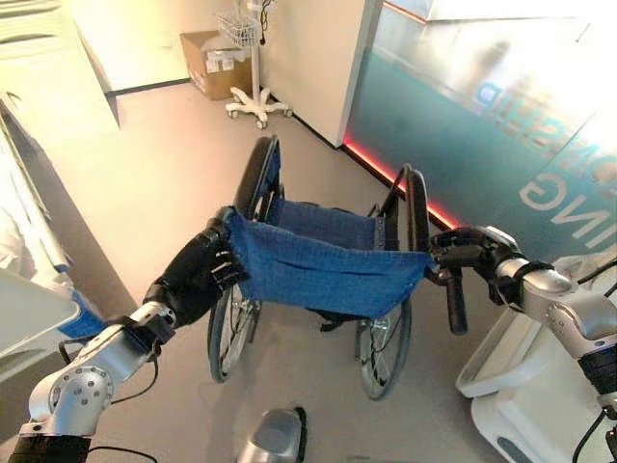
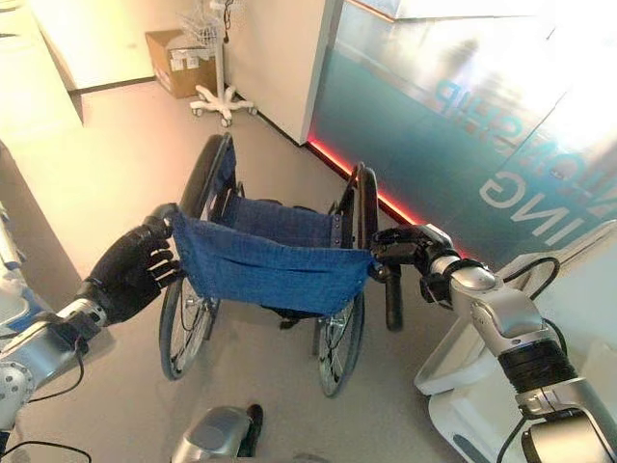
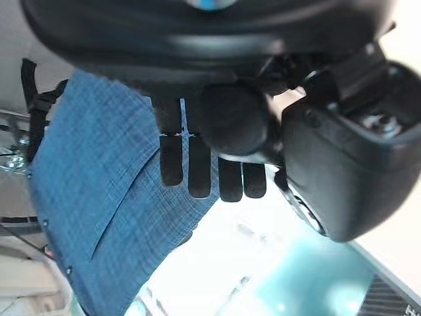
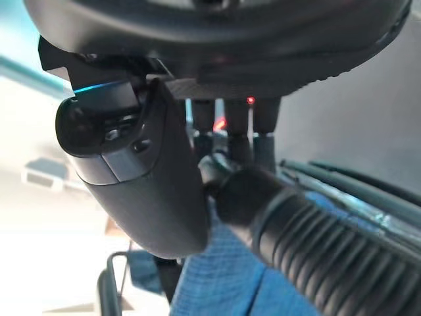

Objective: Push the wheelchair next to the bed

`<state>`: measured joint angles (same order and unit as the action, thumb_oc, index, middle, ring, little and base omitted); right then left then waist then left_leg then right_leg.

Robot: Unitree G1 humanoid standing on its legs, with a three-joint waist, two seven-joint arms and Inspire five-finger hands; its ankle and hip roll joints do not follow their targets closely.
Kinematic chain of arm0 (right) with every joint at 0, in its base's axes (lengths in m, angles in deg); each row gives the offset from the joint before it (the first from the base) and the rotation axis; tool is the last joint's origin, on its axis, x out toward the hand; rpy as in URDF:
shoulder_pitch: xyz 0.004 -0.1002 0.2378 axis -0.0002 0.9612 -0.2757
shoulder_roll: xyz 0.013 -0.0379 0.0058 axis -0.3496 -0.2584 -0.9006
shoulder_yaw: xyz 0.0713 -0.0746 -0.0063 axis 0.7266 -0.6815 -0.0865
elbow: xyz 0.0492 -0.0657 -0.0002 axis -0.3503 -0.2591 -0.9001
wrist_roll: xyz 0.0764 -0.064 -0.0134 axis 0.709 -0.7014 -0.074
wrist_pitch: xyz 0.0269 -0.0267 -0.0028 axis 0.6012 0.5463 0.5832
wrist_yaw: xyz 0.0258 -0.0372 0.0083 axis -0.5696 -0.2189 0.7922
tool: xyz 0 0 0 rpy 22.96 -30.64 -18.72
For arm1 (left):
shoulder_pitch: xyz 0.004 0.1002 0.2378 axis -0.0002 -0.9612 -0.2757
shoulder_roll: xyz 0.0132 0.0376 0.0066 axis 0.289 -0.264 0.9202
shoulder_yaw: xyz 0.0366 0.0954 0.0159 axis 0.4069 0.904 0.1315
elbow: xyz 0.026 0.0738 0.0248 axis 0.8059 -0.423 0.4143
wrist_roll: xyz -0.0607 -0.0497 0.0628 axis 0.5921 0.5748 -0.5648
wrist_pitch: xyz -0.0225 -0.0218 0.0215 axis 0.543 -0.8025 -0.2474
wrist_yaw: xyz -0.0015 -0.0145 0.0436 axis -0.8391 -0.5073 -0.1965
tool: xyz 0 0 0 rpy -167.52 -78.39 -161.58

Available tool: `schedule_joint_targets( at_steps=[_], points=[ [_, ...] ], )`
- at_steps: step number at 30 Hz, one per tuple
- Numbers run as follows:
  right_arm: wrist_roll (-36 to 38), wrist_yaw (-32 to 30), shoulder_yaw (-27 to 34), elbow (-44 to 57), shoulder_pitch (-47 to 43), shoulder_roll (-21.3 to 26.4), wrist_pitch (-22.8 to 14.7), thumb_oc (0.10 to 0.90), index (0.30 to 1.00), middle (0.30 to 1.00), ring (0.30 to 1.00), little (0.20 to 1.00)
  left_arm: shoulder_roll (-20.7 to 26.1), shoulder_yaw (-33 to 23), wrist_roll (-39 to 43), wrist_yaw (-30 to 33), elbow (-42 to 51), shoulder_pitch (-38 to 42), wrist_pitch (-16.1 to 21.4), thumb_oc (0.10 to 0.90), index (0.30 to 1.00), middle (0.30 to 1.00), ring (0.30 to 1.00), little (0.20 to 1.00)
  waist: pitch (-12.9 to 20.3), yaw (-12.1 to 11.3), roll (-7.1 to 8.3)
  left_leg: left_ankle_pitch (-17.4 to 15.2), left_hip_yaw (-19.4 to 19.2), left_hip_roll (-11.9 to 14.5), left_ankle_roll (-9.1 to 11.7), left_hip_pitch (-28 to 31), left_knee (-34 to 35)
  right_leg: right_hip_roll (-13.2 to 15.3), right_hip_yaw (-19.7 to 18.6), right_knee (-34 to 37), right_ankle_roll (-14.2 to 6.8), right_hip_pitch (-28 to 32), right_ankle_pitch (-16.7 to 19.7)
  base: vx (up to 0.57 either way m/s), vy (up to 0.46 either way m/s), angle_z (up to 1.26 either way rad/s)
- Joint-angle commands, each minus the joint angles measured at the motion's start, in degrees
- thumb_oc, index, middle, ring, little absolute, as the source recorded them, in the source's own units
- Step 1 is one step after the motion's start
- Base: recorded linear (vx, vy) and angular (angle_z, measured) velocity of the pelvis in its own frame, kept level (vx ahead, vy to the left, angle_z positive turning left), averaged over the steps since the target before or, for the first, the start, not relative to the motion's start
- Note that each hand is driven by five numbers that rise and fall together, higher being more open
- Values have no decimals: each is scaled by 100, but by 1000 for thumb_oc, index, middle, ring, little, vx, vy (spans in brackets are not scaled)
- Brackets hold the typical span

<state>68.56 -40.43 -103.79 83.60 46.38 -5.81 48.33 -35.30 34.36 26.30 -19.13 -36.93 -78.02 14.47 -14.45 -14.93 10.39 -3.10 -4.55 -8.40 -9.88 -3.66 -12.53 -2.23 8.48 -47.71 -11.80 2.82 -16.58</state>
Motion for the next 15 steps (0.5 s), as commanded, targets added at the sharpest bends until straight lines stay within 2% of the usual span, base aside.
schedule_joint_targets(
  at_steps=[1, 2, 4, 5, 6, 7, 8, 10, 11, 15],
  points=[
    [337, 746, -17, 964, -446, -16, -775, 400, 300, 300, 300, 300, 470, -536, 726, -771, 523, 807, 1221, 400, 300, 300, 300, 300, 755, 17, -332, 215, 104, -137, 584, -611, -100, 120, 233, 1686, 216, 118, 1820, 356, -180, 32],
    [310, 754, 47, 967, -416, 29, -777, 400, 300, 300, 300, 300, 550, -550, 804, -809, 509, 821, 1281, 400, 300, 300, 300, 300, 703, 53, -432, 173, 273, -66, 671, -634, -315, 284, 225, 2340, 448, 8, 1425, 309, -218, 43],
    [309, 659, 32, 927, -483, 58, -772, 400, 300, 300, 300, 300, 627, -474, 905, -797, 511, 942, 1322, 400, 300, 300, 300, 300, 566, 131, -508, -9, 607, -28, 775, -549, -660, 602, 180, 3112, 540, -120, 1323, 346, -340, 84],
    [408, 479, -88, 914, -686, 69, -767, 400, 300, 300, 300, 300, 654, -350, 894, -687, 583, 1094, 1372, 400, 300, 300, 300, 300, 419, 187, -539, -409, 835, 104, 865, -276, -771, 1112, 38, 3614, 425, -433, 1683, 331, -364, 77],
    [421, 462, -104, 915, -710, 71, -763, 400, 300, 300, 300, 300, 654, -344, 891, -673, 589, 1104, 1380, 400, 300, 300, 300, 300, 391, 196, -555, -471, 853, 120, 867, -240, -801, 1129, 40, 3654, 411, -407, 1707, 373, -448, 39],
    [497, 395, -144, 951, -826, 82, -720, 400, 300, 300, 300, 300, 677, -313, 877, -594, 644, 1158, 1383, 400, 300, 300, 300, 300, 320, 207, -517, -708, 922, 185, 897, -126, -874, 1357, -69, 3852, 308, -550, 1983, 267, -355, 40],
    [568, 325, -149, 1021, -926, 53, -650, 400, 300, 300, 300, 300, 672, -345, 836, -486, 746, 1183, 1342, 400, 300, 300, 300, 300, 244, 215, -481, -886, 991, 315, 940, -3, -921, 1453, -156, 3844, 220, -669, 2147, 328, -462, 55],
    [682, 249, -146, 1117, -1079, 55, -502, 400, 300, 300, 300, 300, 688, -397, 812, -433, 821, 1182, 1294, 400, 300, 300, 300, 300, 190, 209, -429, -990, 1049, 511, 1002, 89, -986, 1443, -182, 3817, 131, -708, 2105, 294, -414, 55],
    [870, 239, -160, 1169, -1264, 101, -346, 400, 300, 300, 300, 300, 657, -438, 804, -412, 832, 1167, 1251, 400, 300, 300, 300, 300, 210, 187, -369, -929, 1088, 728, 1079, 107, -1079, 1321, -90, 3874, 104, -609, 1900, 338, -450, 52],
    [1101, 213, -339, 1155, -1455, 219, -256, 400, 300, 300, 300, 300, 529, -515, 765, -455, 920, 923, 1201, 400, 300, 300, 300, 300, 307, 130, -201, -513, 1058, 1056, 1202, -12, -1556, 988, 104, 3895, 366, -448, 1650, 329, -448, 62]
  ],
)
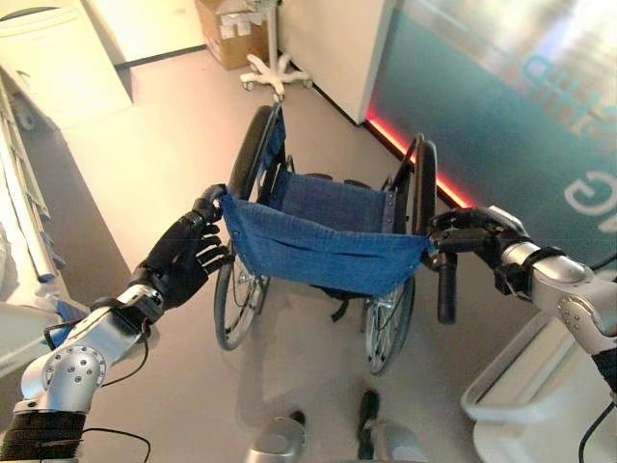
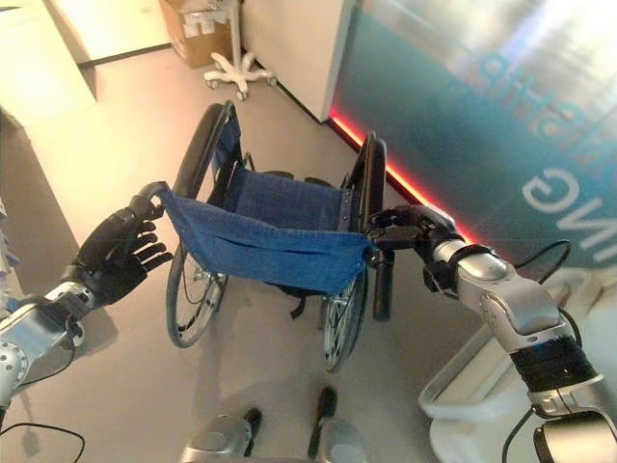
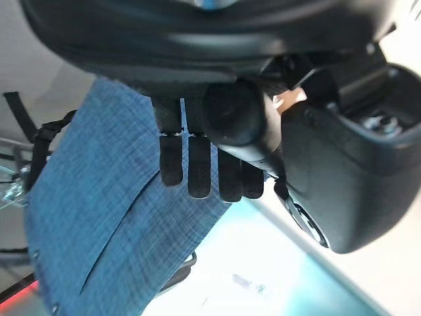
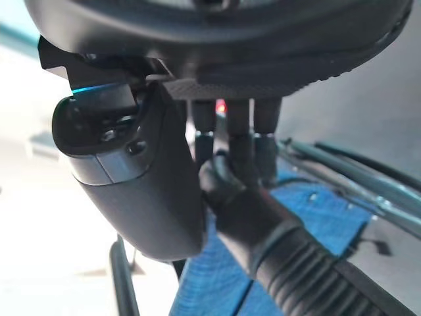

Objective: Push the wheelchair next to the bed

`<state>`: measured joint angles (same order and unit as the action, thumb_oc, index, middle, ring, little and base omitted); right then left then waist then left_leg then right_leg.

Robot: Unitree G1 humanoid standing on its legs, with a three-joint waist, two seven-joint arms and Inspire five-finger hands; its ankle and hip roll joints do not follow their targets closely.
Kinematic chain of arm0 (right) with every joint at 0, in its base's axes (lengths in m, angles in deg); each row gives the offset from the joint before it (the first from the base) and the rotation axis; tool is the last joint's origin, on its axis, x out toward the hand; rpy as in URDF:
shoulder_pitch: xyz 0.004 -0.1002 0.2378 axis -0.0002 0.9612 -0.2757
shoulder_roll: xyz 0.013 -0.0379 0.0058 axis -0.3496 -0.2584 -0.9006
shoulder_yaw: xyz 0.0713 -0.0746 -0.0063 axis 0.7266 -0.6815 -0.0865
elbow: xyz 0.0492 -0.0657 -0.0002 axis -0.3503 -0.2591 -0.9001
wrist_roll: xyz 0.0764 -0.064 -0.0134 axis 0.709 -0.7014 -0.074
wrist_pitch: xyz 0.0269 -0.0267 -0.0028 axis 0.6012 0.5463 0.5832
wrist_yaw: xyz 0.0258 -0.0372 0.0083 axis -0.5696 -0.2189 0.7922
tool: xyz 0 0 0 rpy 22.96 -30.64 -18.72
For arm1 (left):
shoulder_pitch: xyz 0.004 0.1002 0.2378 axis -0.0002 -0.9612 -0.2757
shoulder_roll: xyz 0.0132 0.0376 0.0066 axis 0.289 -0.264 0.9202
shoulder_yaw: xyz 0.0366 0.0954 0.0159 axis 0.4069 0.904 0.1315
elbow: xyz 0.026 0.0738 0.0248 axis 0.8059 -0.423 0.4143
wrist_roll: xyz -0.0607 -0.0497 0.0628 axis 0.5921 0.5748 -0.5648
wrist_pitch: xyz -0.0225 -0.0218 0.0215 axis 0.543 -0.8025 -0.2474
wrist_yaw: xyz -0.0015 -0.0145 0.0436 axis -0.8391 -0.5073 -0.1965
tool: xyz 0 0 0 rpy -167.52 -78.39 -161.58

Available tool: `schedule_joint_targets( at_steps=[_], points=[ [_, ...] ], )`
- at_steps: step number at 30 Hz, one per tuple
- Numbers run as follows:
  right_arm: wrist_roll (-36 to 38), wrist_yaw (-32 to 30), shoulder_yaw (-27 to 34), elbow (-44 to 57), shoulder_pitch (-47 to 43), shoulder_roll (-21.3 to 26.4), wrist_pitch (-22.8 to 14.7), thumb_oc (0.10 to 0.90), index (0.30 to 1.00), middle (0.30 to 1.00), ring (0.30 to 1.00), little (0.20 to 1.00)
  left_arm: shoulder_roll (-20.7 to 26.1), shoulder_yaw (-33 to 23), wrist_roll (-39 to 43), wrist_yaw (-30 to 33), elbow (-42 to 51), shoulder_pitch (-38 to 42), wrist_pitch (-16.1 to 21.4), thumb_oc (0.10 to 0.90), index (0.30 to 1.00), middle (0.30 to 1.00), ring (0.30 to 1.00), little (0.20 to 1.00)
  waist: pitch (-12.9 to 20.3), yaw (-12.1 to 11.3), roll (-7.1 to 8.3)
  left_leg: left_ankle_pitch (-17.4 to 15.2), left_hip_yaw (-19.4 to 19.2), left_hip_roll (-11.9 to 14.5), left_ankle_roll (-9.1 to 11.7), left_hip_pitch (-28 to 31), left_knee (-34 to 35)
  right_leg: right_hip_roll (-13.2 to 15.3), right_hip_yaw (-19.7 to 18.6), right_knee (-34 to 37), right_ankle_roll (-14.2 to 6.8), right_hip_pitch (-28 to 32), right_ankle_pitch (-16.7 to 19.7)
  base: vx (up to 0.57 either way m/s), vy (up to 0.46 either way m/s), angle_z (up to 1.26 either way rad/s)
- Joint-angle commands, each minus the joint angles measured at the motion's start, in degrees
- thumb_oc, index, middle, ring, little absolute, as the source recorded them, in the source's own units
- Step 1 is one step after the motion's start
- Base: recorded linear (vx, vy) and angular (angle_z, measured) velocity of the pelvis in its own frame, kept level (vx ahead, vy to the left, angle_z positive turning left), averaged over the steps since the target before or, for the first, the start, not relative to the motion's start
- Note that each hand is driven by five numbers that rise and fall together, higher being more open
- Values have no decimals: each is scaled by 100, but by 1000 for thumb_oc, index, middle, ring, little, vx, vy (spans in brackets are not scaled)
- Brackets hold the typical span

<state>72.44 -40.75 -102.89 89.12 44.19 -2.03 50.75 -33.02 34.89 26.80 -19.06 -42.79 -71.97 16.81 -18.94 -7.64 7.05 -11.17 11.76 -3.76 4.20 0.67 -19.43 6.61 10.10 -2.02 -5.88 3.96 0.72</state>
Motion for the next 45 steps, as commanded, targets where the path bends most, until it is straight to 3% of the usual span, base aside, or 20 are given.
schedule_joint_targets(
  at_steps=[1, 8, 11, 14, 17, 19, 22, 23, 24, 25, 28, 29, 32, 35, 37, 39, 41, 42, 44, 45],
  points=[
    [651, 304, -507, 601, -1210, -106, -554, 400, 300, 300, 300, 300, 209, -654, 691, -472, 1607, 142, 961, 400, 300, 300, 300, 300, 764, -601, 168, 619, -773, 700, -164, -572, -1301, -6, 110, -577, -47, -460, -97, 226, -339, 55],
    [247, 540, -537, 494, -1210, -195, -585, 400, 300, 300, 300, 300, -190, -695, 500, -508, 1720, -3, 1040, 400, 300, 300, 300, 300, 777, -531, 109, 1075, -1276, 969, -49, -855, -2107, -300, 567, -502, 385, -191, -309, 201, -225, 32],
    [157, 562, -605, 442, -1313, -336, -497, 400, 300, 300, 300, 300, -279, -688, 439, -474, 1633, 89, 1006, 400, 300, 300, 300, 300, 789, -631, 51, 853, -1126, 593, -135, -766, -1555, -393, 643, -624, 384, -156, -449, 256, -111, 41],
    [80, 479, -673, 345, -1407, -497, -412, 400, 300, 300, 300, 300, -381, -555, 304, -534, 1512, 180, 941, 400, 300, 300, 300, 300, 771, -736, -19, 1023, -1225, 414, -90, -626, -541, -568, 876, -665, 431, 93, -633, 286, -83, 20],
    [-23, 357, -747, 225, -1463, -661, -415, 400, 300, 300, 300, 300, -414, -406, 234, -665, 1417, 249, 1024, 400, 300, 300, 300, 300, 734, -887, -124, 1293, -1716, 135, -105, -813, 418, -790, 1172, -744, 466, 385, -846, 292, -89, 13],
    [-191, 335, -771, 104, -1413, -826, -502, 400, 300, 300, 300, 300, -468, -249, 116, -828, 1290, 342, 1082, 400, 300, 300, 300, 300, 729, -942, -190, 1386, -2485, -3, -154, -1003, 825, -994, 1453, -957, 530, 713, -1207, 367, -101, 30],
    [-334, 312, -734, 7, -1267, -923, -632, 400, 300, 300, 300, 300, -465, -126, 10, -957, 1251, 438, 1081, 400, 300, 300, 300, 300, 780, -947, -162, 1141, -3030, -154, -450, -1009, 1044, -1075, 1735, -1368, 486, 790, -1354, 308, 0, 35],
    [-359, 383, -732, -108, -1290, -992, -701, 400, 300, 300, 300, 300, -376, -129, 63, -882, 1279, 507, 1100, 400, 300, 300, 300, 300, 852, -984, -84, 960, -2950, -248, -667, -919, 1083, -1076, 1773, -1781, 403, 748, -1387, 348, 22, 28],
    [-363, 408, -732, -138, -1295, -1007, -718, 400, 300, 300, 300, 300, -357, -138, 78, -863, 1279, 515, 1107, 400, 300, 300, 300, 300, 863, -995, -60, 927, -2910, -282, -703, -906, 1081, -1061, 1764, -1880, 358, 737, -1358, 363, 27, 16],
    [-441, 537, -750, -239, -1290, -1059, -809, 400, 300, 300, 300, 300, -287, -152, 127, -741, 1276, 565, 1139, 400, 300, 300, 300, 300, 881, -1046, 39, 788, -2791, -396, -829, -895, 982, -987, 1759, -2327, 110, 693, -1044, 321, -2, 0],
    [-554, 757, -727, -306, -1215, -1021, -926, 400, 300, 300, 300, 300, -204, -276, 187, -591, 1212, 605, 991, 400, 300, 300, 300, 300, 921, -1099, 203, 654, -2741, -475, -912, -867, 813, -933, 1607, -2499, -168, 748, -649, 309, -5, 16],
    [-499, 816, -750, -300, -1221, -931, -1006, 400, 300, 300, 300, 300, -142, -317, 166, -579, 1133, 603, 997, 400, 300, 300, 300, 300, 985, -1121, 299, 619, -2741, -550, -995, -825, 846, -886, 1561, -2805, -484, 736, -161, 300, 7, 38],
    [-346, 859, -711, -217, -1222, -762, -1071, 400, 300, 300, 300, 300, 24, -478, 233, -651, 1003, 574, 1071, 400, 300, 300, 300, 300, 1081, -1099, 368, 743, -2782, -537, -1094, -819, 924, -1038, 1278, -3375, -876, 505, 823, 187, 0, 31],
    [-296, 871, -657, -145, -1155, -648, -1061, 400, 300, 300, 300, 300, 119, -494, 304, -730, 860, 667, 1046, 400, 300, 300, 300, 300, 1148, -1003, 385, 696, -2669, -551, -1111, -902, 799, -1178, 913, -3628, -912, 340, 1154, 178, -34, 47],
    [-288, 916, -545, -48, -922, -464, -1129, 400, 300, 300, 300, 300, 226, -456, 454, -767, 798, 763, 993, 400, 300, 300, 300, 300, 1245, -817, 395, 722, -2274, -677, -1123, -976, 807, -1506, 173, -3725, -912, 142, 1447, 249, -57, 73],
    [-257, 949, -452, 28, -791, -361, -1133, 400, 300, 300, 300, 300, 277, -454, 522, -753, 786, 788, 951, 400, 300, 300, 300, 300, 1300, -734, 354, 749, -2006, -751, -1113, -1002, 796, -1405, -49, -3610, -878, 47, 1308, 281, -18, 93],
    [-192, 969, -320, 77, -705, -264, -1064, 400, 300, 300, 300, 300, 331, -455, 568, -817, 737, 804, 871, 400, 300, 300, 300, 300, 1311, -683, 230, 738, -1706, -749, -1070, -965, 687, -916, 28, -3376, -685, -74, 778, 267, -12, 74],
    [-143, 939, -272, 96, -696, -210, -1013, 400, 300, 300, 300, 300, 370, -440, 607, -874, 710, 807, 855, 400, 300, 300, 300, 300, 1293, -653, 94, 722, -1529, -673, -1013, -907, 600, -641, 144, -3101, -446, -185, 234, 224, -62, 37],
    [-63, 886, -230, 130, -711, -78, -950, 400, 300, 300, 300, 300, 411, -363, 671, -990, 631, 827, 911, 400, 300, 300, 300, 300, 1137, -506, -129, 626, -1137, -572, -858, -775, 374, -449, 69, -2223, -103, -497, -399, 265, -141, 2],
    [-66, 860, -217, 127, -696, -45, -947, 400, 300, 300, 300, 300, 397, -300, 682, -1015, 626, 842, 950, 400, 300, 300, 300, 300, 1077, -457, -168, 558, -976, -579, -806, -731, 271, -416, -42, -1770, -53, -573, -426, 294, -184, 15]
  ],
)
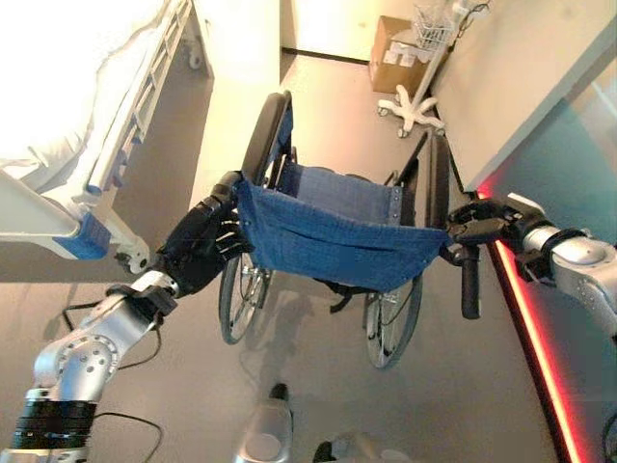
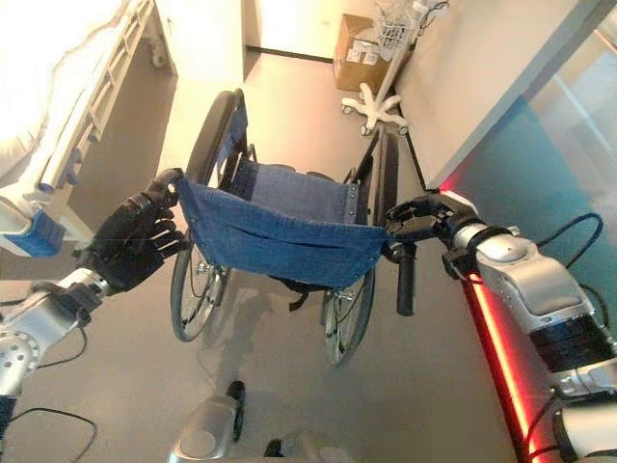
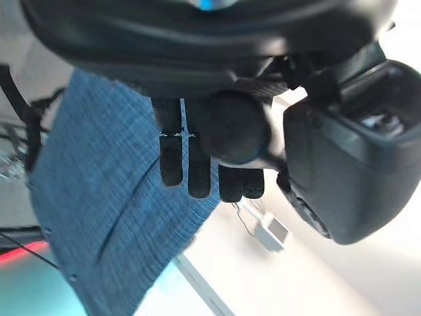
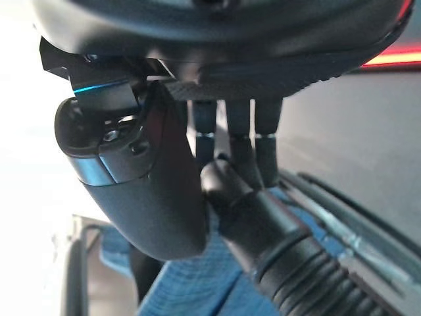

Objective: Push the wheelchair next to the bed

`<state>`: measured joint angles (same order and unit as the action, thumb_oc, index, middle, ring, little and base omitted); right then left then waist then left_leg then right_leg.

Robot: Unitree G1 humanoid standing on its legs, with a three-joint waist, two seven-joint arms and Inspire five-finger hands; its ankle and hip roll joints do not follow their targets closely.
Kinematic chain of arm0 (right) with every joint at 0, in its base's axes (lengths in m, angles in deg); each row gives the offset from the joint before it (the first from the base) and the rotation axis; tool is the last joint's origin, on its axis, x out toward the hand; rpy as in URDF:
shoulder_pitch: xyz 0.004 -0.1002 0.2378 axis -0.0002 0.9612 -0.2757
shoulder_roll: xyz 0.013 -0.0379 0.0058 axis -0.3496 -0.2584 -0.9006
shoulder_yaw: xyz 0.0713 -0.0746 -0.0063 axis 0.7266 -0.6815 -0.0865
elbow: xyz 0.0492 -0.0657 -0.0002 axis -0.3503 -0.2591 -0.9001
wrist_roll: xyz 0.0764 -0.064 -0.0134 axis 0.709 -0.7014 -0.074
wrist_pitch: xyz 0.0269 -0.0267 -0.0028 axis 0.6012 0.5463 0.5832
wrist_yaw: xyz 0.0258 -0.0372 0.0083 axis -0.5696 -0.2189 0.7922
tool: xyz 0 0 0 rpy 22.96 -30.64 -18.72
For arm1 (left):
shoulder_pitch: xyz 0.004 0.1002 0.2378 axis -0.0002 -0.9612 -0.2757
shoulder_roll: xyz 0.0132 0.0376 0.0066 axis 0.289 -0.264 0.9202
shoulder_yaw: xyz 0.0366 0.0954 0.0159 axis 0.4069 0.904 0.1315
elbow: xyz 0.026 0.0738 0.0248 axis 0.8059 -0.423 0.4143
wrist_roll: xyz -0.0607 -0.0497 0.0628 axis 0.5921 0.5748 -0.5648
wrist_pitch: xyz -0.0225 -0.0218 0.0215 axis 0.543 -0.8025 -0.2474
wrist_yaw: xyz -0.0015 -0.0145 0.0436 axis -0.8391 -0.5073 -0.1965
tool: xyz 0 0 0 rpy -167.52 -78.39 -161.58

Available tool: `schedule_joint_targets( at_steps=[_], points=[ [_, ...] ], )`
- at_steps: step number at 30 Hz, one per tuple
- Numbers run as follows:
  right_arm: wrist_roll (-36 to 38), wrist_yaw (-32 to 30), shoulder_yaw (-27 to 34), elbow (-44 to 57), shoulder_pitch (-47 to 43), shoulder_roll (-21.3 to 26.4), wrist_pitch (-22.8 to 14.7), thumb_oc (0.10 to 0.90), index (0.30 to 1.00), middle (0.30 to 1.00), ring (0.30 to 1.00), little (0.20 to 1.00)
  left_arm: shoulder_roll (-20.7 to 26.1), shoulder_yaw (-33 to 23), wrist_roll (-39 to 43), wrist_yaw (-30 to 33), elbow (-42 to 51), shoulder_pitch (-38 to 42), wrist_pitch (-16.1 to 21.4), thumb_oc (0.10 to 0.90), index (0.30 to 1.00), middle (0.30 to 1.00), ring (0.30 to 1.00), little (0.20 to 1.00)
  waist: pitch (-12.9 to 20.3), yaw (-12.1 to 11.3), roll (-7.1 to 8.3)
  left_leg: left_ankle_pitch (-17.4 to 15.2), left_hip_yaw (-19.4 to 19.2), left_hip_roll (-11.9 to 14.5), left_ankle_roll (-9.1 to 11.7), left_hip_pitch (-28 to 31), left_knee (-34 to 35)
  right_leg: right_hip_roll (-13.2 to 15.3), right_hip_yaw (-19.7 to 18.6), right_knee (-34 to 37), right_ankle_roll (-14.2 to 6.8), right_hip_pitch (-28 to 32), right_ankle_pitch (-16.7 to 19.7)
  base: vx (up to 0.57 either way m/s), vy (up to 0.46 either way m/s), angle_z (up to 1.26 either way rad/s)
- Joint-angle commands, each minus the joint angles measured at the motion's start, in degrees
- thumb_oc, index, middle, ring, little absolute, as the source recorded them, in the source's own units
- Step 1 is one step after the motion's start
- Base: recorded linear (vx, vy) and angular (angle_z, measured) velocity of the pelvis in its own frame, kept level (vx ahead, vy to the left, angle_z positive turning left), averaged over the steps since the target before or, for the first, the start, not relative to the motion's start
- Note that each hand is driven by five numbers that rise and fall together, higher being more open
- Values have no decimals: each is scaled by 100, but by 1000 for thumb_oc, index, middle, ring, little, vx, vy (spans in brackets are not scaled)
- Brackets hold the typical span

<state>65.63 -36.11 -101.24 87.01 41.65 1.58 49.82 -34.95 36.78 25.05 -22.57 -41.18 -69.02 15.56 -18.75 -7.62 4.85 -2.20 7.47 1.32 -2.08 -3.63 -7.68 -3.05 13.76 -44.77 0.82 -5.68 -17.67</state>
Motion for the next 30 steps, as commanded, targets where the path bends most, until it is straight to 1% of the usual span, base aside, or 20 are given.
schedule_joint_targets(
  at_steps=[1, 3, 5, 6, 8, 10, 12, 13, 15, 16, 17, 19, 22, 23, 24, 25, 26, 27, 28, 30],
  points=[
    [610, 352, -363, 321, -425, -381, -849, 400, 300, 300, 300, 300, 578, -387, 883, -681, 482, 571, 1132, 400, 300, 300, 300, 300, 996, -406, 24, -452, -346, -1096, -135, -242, -1001, 636, -508, 2955, -737, 308, 1515, 288, -202, 60],
    [676, 158, -403, 357, -526, -388, -775, 400, 300, 300, 300, 300, 592, -180, 909, -554, 610, 701, 1232, 400, 300, 300, 300, 300, 838, -282, 44, -799, -46, -1035, -95, -40, -1085, 976, -770, 3748, -971, -111, 2117, 350, -305, 91],
    [769, -9, -413, 458, -632, -421, -637, 400, 300, 300, 300, 300, 591, -71, 874, -480, 695, 748, 1274, 400, 300, 300, 300, 300, 746, -225, 89, -995, 106, -943, -85, 108, -1122, 1068, -930, 4028, -1084, -364, 2381, 357, -319, 99],
    [813, -104, -406, 521, -688, -456, -554, 400, 300, 300, 300, 300, 546, -19, 803, -416, 770, 770, 1284, 400, 300, 300, 300, 300, 694, -186, 123, -1096, 196, -884, -91, 186, -1161, 1053, -1050, 3945, -1126, -489, 2467, 412, -343, 73],
    [842, -144, -388, 536, -763, -467, -472, 400, 300, 300, 300, 300, 438, 52, 706, -430, 831, 762, 1295, 400, 300, 300, 300, 300, 694, -138, 186, -1163, 269, -796, -62, 256, -1216, 956, -1136, 3784, -1131, -497, 2408, 349, -238, 79],
    [918, -75, -400, 511, -840, -347, -410, 400, 300, 300, 300, 300, 246, 142, 618, -439, 881, 709, 1330, 400, 300, 300, 300, 300, 828, -95, 245, -1005, 321, -746, 25, 312, -1412, 793, -1096, 3796, -1013, -334, 2261, 474, -209, 113],
    [1018, 14, -405, 448, -880, -183, -371, 400, 300, 300, 300, 300, 163, 75, 615, -393, 1020, 536, 1309, 400, 300, 300, 300, 300, 984, -72, 244, -521, 236, -582, 242, 286, -1870, 649, -936, 3752, -788, -221, 2034, 394, -160, 98],
    [1026, 25, -420, 429, -896, -169, -377, 400, 300, 300, 300, 300, 152, 63, 622, -376, 1034, 517, 1304, 400, 300, 300, 300, 300, 996, -67, 239, -442, 206, -556, 273, 251, -2000, 635, -902, 3749, -749, -200, 2004, 230, -118, 82],
    [937, 140, -532, 334, -935, -147, -456, 400, 300, 300, 300, 300, 75, 42, 645, -262, 1048, 469, 1329, 400, 300, 300, 300, 300, 1007, -35, 237, 165, -151, -411, 436, -167, -3257, 603, -678, 3750, -489, 6, 1868, 203, -145, 49],
    [926, 143, -541, 334, -935, -146, -461, 400, 300, 300, 300, 300, 69, 45, 650, -255, 1050, 467, 1334, 400, 300, 300, 300, 300, 1013, -22, 230, 187, -187, -401, 452, -223, -3406, 595, -650, 3748, -467, 10, 1857, 218, -170, 18],
    [844, 167, -582, 378, -871, -149, -517, 400, 300, 300, 300, 300, 33, 56, 710, -184, 1064, 458, 1371, 400, 300, 300, 300, 300, 1007, 9, 206, 411, -411, -379, 539, -545, -4097, 562, -474, 3733, -327, 126, 1762, 158, -114, 8],
    [801, 243, -522, 451, -732, -134, -559, 400, 300, 300, 300, 300, -48, 20, 699, -156, 1043, 455, 1351, 400, 300, 300, 300, 300, 981, 35, 189, 417, -591, -412, 537, -842, -4515, 538, -287, 3709, -229, 239, 1703, 249, -131, 27],
    [650, 307, -442, 514, -629, -204, -493, 400, 300, 300, 300, 300, -160, -22, 611, -240, 924, 514, 1263, 400, 300, 300, 300, 300, 969, 22, 117, 213, -669, -429, 459, -872, -3902, 502, -150, 3673, -231, 350, 1616, 258, -20, 33],
    [570, 321, -457, 501, -656, -269, -436, 400, 300, 300, 300, 300, -178, -35, 587, -311, 833, 551, 1245, 400, 300, 300, 300, 300, 975, 21, 57, 121, -714, -449, 421, -682, -3245, 466, -112, 3641, -258, 399, 1550, 357, 64, 9],
    [540, 226, -504, 488, -708, -338, -375, 400, 300, 300, 300, 300, -177, 8, 598, -331, 828, 604, 1215, 400, 300, 300, 300, 300, 1004, 57, -25, 128, -885, -297, 409, -386, -2263, 387, -51, 3625, -268, 448, 1463, 369, 64, 5],
    [536, 207, -511, 479, -714, -359, -365, 400, 300, 300, 300, 300, -182, 21, 605, -325, 833, 617, 1204, 400, 300, 300, 300, 300, 1007, 69, -36, 151, -952, -246, 413, -278, -2010, 377, -29, 3629, -270, 478, 1439, 304, 66, 2],
    [514, 162, -502, 428, -726, -399, -346, 400, 300, 300, 300, 300, -210, 87, 602, -330, 834, 665, 1180, 400, 300, 300, 300, 300, 1012, 88, -62, 179, -1066, -130, 420, -151, -1497, 350, 34, 3634, -267, 553, 1383, 183, 46, 9],
    [506, 146, -495, 409, -725, -415, -340, 400, 300, 300, 300, 300, -222, 118, 592, -334, 833, 683, 1171, 400, 300, 300, 300, 300, 1010, 91, -78, 225, -1106, -85, 440, -129, -1264, 334, 63, 3641, -266, 600, 1357, 267, 76, 26],
    [455, 105, -470, 370, -691, -463, -327, 400, 300, 300, 300, 300, -277, 227, 538, -355, 833, 722, 1144, 400, 300, 300, 300, 300, 999, 85, -132, 553, -1223, 86, 580, -183, -578, 267, 166, 3707, -258, 814, 1260, 313, 82, 53],
    [379, 78, -455, 397, -562, -496, -330, 400, 300, 300, 300, 300, -415, 373, 389, -360, 877, 701, 1167, 400, 300, 300, 300, 300, 953, 38, -214, 1207, -1360, 376, 809, -459, 157, 181, 292, 3880, -219, 1200, 1115, 348, 94, 72]
  ],
)
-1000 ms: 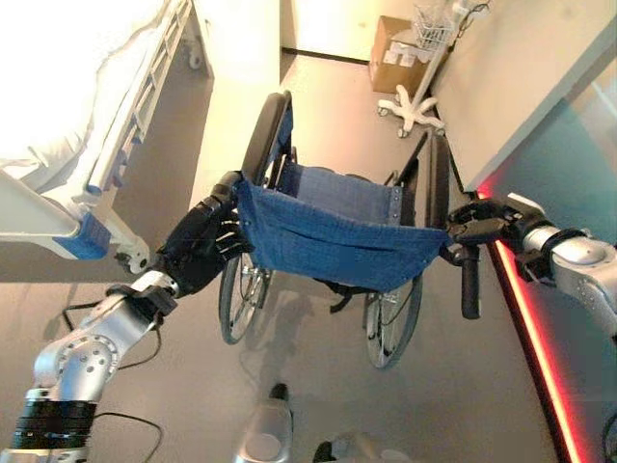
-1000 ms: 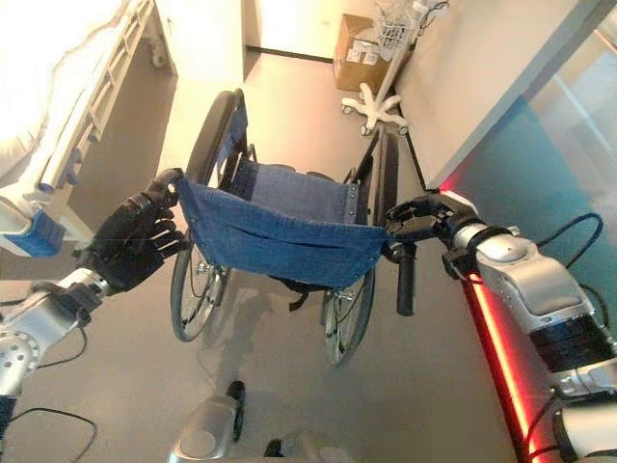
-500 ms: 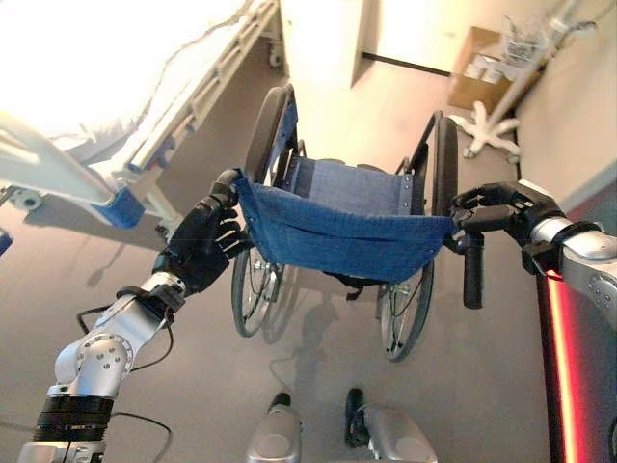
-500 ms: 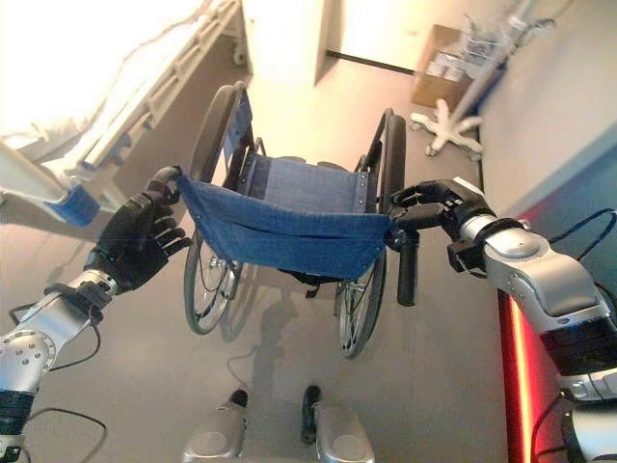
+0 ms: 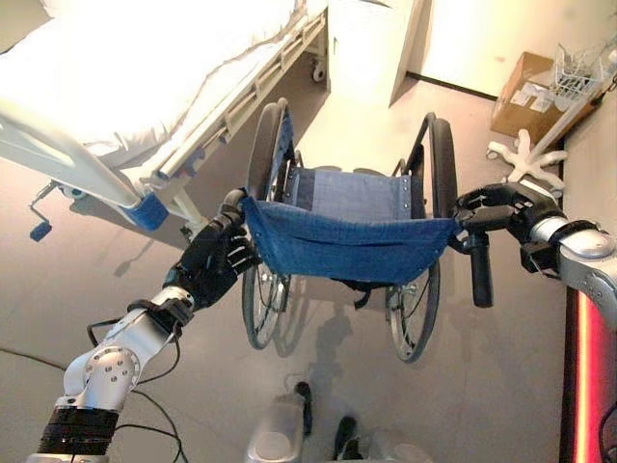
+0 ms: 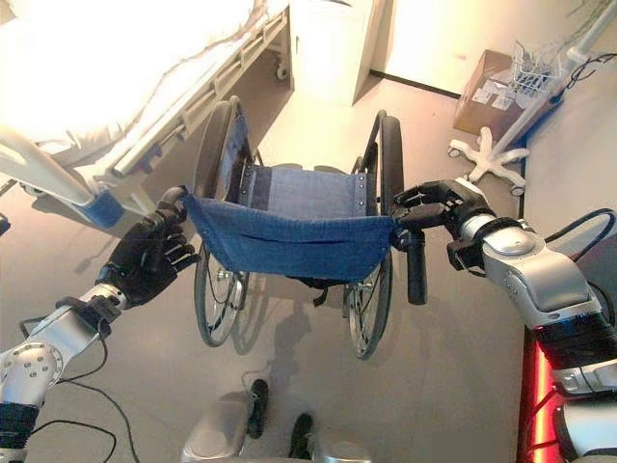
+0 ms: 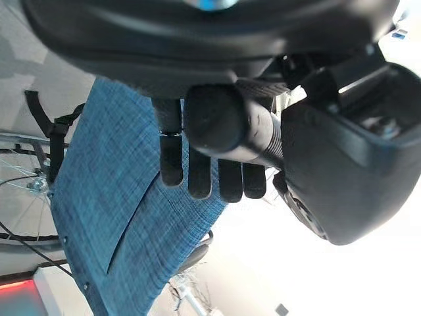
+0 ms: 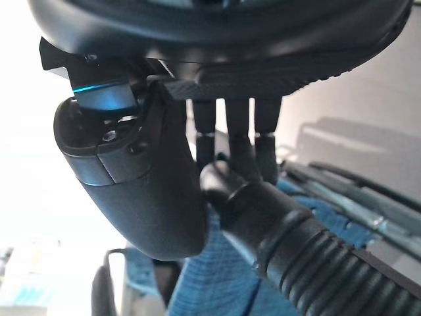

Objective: Push the wheelchair next to the bed

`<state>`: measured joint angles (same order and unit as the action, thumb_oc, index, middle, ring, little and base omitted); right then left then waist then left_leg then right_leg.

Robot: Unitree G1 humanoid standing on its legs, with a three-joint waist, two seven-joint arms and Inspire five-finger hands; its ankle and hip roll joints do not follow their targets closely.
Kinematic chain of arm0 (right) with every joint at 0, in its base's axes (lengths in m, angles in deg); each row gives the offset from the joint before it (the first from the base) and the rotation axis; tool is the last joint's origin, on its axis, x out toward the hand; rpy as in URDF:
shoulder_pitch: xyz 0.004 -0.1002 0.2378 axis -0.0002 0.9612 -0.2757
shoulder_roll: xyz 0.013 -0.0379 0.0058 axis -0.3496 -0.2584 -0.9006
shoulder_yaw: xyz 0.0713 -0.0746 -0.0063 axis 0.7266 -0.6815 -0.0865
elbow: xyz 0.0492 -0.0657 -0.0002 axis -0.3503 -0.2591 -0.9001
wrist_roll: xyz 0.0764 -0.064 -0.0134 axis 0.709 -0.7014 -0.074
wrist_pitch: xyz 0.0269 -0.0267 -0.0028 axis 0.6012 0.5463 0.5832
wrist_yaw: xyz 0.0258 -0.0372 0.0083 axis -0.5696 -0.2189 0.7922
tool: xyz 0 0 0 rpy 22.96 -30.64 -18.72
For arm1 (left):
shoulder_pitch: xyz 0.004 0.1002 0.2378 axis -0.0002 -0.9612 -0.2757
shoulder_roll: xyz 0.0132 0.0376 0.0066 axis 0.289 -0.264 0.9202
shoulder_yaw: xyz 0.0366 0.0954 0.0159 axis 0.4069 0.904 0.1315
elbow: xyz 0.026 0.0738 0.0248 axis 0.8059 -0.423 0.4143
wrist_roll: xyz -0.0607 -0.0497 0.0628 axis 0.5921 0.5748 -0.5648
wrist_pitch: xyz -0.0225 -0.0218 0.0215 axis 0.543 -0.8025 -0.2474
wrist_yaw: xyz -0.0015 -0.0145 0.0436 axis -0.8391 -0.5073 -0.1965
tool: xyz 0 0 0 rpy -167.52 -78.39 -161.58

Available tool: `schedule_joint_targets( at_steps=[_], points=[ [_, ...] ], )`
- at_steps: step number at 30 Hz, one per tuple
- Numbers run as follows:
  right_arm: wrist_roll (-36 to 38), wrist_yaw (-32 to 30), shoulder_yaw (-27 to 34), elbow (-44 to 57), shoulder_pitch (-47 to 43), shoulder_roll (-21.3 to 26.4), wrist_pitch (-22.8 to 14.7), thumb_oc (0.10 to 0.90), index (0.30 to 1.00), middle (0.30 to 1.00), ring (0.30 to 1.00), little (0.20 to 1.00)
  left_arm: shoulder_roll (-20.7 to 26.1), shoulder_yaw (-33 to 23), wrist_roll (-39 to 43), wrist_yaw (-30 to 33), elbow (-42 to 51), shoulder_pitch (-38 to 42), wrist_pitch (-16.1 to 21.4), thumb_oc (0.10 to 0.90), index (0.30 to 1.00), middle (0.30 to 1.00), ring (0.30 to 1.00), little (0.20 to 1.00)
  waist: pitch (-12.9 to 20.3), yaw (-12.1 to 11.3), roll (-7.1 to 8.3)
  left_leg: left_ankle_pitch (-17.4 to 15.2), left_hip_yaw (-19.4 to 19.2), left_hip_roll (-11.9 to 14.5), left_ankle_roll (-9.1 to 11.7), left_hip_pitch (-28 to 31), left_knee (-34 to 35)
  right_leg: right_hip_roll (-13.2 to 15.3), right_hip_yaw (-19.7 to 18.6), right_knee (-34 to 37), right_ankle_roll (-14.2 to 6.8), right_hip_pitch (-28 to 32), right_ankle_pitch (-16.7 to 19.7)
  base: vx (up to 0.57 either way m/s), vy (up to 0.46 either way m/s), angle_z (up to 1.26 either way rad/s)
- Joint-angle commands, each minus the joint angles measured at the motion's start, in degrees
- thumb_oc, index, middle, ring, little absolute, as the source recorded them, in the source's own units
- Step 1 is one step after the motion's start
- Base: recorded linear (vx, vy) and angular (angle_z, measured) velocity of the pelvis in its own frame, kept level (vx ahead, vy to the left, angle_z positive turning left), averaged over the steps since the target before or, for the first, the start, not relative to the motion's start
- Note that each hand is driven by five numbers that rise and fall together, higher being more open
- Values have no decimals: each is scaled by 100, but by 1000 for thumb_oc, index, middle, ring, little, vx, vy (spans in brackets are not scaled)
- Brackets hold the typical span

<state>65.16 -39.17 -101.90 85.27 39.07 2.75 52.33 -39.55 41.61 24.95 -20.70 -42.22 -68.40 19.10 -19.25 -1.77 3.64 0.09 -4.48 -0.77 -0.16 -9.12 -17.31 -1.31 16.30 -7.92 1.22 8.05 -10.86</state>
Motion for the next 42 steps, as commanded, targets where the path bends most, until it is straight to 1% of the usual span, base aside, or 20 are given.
schedule_joint_targets(
  at_steps=[1, 2, 3, 4, 9, 12, 16, 20, 23, 25, 26, 27, 28, 29, 31, 33, 34, 37, 40, 42],
  points=[
    [422, 375, -377, 594, -275, -609, -579, 400, 300, 300, 300, 300, 34, -109, 390, -554, 993, 624, 813, 400, 300, 300, 300, 300, 994, -550, -103, 1066, -191, 608, 632, 70, 1208, -3, 46, 208, -249, -127, 415, 345, 93, 40],
    [370, 422, -305, 688, -102, -587, -609, 400, 300, 300, 300, 300, -14, -158, 396, -575, 1037, 545, 824, 400, 300, 300, 300, 300, 968, -571, -137, 1289, -247, 700, 665, -86, 1325, -14, 67, 219, -210, 7, 333, 257, 72, 8],
    [346, 449, -275, 709, -41, -585, -630, 400, 300, 300, 300, 300, -22, -194, 408, -592, 1049, 513, 808, 400, 300, 300, 300, 300, 963, -579, -135, 1283, -252, 709, 657, -130, 1269, 3, 73, 207, -203, 34, 306, 394, 157, -12],
    [274, 544, -208, 734, 106, -594, -714, 400, 300, 300, 300, 300, -29, -310, 426, -590, 1090, 443, 760, 400, 300, 300, 300, 300, 980, -591, -108, 1049, -320, 707, 587, -172, 1154, 82, 90, 152, -220, 73, 236, 314, 173, -15],
    [200, 582, -139, 708, 237, -679, -765, 400, 300, 300, 300, 300, 116, -341, 518, -555, 960, 548, 597, 400, 300, 300, 300, 300, 1073, -732, -75, 459, -251, 363, 371, -230, 770, 298, 203, -232, -316, 233, -35, 340, 178, -33],
    [398, 444, -189, 585, 138, -675, -809, 400, 300, 300, 300, 300, 294, -309, 584, -718, 728, 753, 500, 400, 300, 300, 300, 300, 1101, -799, -23, 142, -254, 112, 176, -221, 491, 421, 222, -867, -427, 207, -219, 379, 205, -12],
    [499, 392, -209, 580, 230, -650, -877, 400, 300, 300, 300, 300, 529, -317, 645, -858, 531, 928, 344, 400, 300, 300, 300, 300, 1201, -811, 20, -30, -119, -309, -169, -21, 603, 501, -1, -2188, -773, -93, 283, 341, 214, 37],
    [594, 433, -175, 587, 362, -644, -993, 400, 300, 300, 300, 300, 686, -345, 686, -902, 481, 935, 278, 400, 300, 300, 300, 300, 1224, -775, -7, -209, 143, -571, -376, 151, 550, 547, -302, -3174, -965, -602, 769, 231, 123, 39],
    [514, 560, -112, 659, 391, -618, -906, 400, 300, 300, 300, 300, 788, -207, 715, -907, 415, 973, 382, 400, 300, 300, 300, 300, 1112, -594, -65, -286, 302, -651, -284, 164, 340, 292, -561, -2281, -722, -804, 499, 264, 43, 12],
    [481, 612, -53, 727, 441, -575, -902, 400, 300, 300, 300, 300, 773, -137, 736, -826, 455, 1045, 415, 400, 300, 300, 300, 300, 1019, -505, -107, -338, 408, -689, -220, 206, 183, 361, -626, -1636, -597, -893, 450, 268, 6, -6],
    [480, 591, -28, 772, 422, -557, -877, 400, 300, 300, 300, 300, 729, 33, 724, -782, 445, 1150, 526, 400, 300, 300, 300, 300, 902, -362, -121, -510, 517, -758, -193, 359, 44, 446, -778, -771, -604, -1023, 644, 337, -29, -17],
    [499, 557, -30, 800, 405, -548, -850, 400, 300, 300, 300, 300, 698, 151, 708, -752, 436, 1226, 582, 400, 300, 300, 300, 300, 814, -258, -137, -613, 570, -786, -202, 497, 7, 470, -910, -484, -677, -1156, 902, 265, -33, -13],
    [501, 554, -28, 802, 406, -545, -849, 400, 300, 300, 300, 300, 696, 156, 708, -751, 433, 1232, 583, 400, 300, 300, 300, 300, 801, -257, -147, -625, 576, -780, -203, 511, 0, 462, -904, -467, -678, -1131, 907, 244, -38, 40],
    [522, 497, -44, 826, 374, -552, -811, 400, 300, 300, 300, 300, 657, 287, 689, -686, 456, 1330, 600, 400, 300, 300, 300, 300, 720, -140, -120, -759, 611, -834, -234, 650, -35, 561, -1080, -227, -834, -1429, 1311, 232, -52, 68],
    [621, 420, -42, 912, 295, -549, -689, 400, 300, 300, 300, 300, 652, 483, 632, -556, 509, 1480, 604, 400, 300, 300, 300, 300, 600, 5, -55, -1082, 653, -860, -278, 900, -152, 738, -1209, 209, -1109, -1835, 1784, 446, -117, 89],
    [673, 407, -10, 1011, 273, -543, -590, 400, 300, 300, 300, 300, 608, 577, 586, -487, 524, 1521, 615, 400, 300, 300, 300, 300, 539, 100, -22, -1333, 697, -826, -322, 1098, -273, 773, -1278, 282, -1183, -2016, 1899, 523, -117, 59],
    [707, 468, -3, 994, 218, -514, -561, 400, 300, 300, 300, 300, 528, 658, 508, -468, 485, 1557, 664, 400, 300, 300, 300, 300, 559, 180, 9, -1521, 688, -775, -339, 1227, -472, 722, -1302, 97, -1095, -2057, 1805, 465, -86, 50],
    [782, 473, -57, 913, 144, -491, -523, 400, 300, 300, 300, 300, 391, 750, 447, -456, 422, 1588, 722, 400, 300, 300, 300, 300, 673, 247, -21, -1419, 733, -708, -244, 1342, -707, 538, -1228, -95, -924, -1964, 1607, 465, -67, 61],
    [769, 593, -73, 927, 153, -434, -445, 400, 300, 300, 300, 300, 279, 775, 418, -361, 490, 1485, 748, 400, 300, 300, 300, 300, 870, 320, -72, -519, 640, -487, 156, 1350, -1695, 338, -980, -273, -602, -1756, 1367, 363, -79, 76],
    [840, 599, -19, 1119, 337, -287, -466, 400, 300, 300, 300, 300, 272, 763, 520, -224, 712, 1352, 749, 400, 300, 300, 300, 300, 918, 373, -17, 317, 341, -282, 492, 702, -3405, 278, -824, -247, -295, -1389, 1157, 314, -138, 76]
  ],
)
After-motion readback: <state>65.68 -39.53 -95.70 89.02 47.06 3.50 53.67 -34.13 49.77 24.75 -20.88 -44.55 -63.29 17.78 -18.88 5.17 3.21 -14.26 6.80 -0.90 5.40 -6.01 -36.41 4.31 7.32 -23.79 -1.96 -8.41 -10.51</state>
